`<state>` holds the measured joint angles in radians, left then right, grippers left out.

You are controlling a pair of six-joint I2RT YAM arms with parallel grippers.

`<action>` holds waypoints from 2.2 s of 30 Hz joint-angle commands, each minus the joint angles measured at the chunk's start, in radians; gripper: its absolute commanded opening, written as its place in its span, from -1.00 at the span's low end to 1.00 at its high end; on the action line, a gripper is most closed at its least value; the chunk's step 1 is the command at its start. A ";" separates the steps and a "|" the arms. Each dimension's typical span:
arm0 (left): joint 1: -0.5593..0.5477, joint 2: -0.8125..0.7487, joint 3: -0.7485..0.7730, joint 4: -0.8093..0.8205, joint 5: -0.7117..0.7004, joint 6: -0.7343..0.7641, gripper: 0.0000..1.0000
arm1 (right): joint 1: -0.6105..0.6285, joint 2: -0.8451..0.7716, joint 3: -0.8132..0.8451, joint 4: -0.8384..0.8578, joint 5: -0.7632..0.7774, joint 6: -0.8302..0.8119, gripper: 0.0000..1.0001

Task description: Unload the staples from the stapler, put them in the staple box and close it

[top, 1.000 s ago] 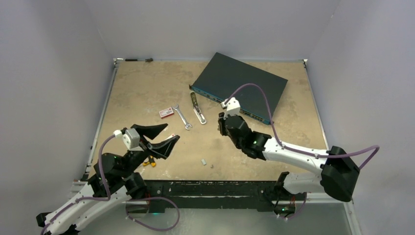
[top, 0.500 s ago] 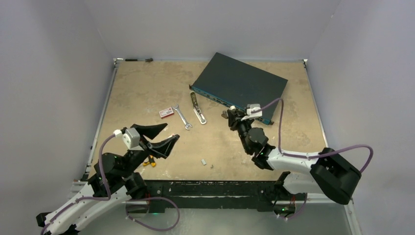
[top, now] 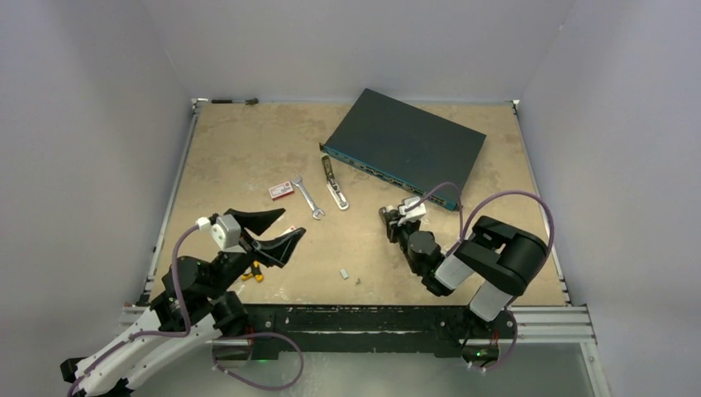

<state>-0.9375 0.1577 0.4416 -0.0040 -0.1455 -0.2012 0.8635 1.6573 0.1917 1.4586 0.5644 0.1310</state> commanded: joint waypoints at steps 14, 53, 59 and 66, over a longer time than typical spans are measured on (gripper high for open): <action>-0.004 0.001 0.018 0.006 -0.007 0.007 0.32 | -0.001 0.132 0.148 0.627 -0.029 -0.037 -0.40; -0.004 -0.002 0.022 -0.047 -0.024 0.005 0.32 | -0.001 -0.481 0.134 -0.220 -0.049 0.081 0.31; -0.003 0.060 0.068 -0.132 -0.280 -0.185 0.61 | -0.001 -0.624 0.356 -1.015 -0.075 0.371 0.31; -0.003 0.193 0.192 -0.341 -0.488 -0.395 0.93 | 0.000 -0.747 0.431 -1.372 -0.165 0.524 0.32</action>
<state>-0.9382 0.2928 0.5472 -0.2176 -0.4698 -0.4305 0.8631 0.9794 0.5865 0.4099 0.4625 0.5129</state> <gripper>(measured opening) 0.934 0.653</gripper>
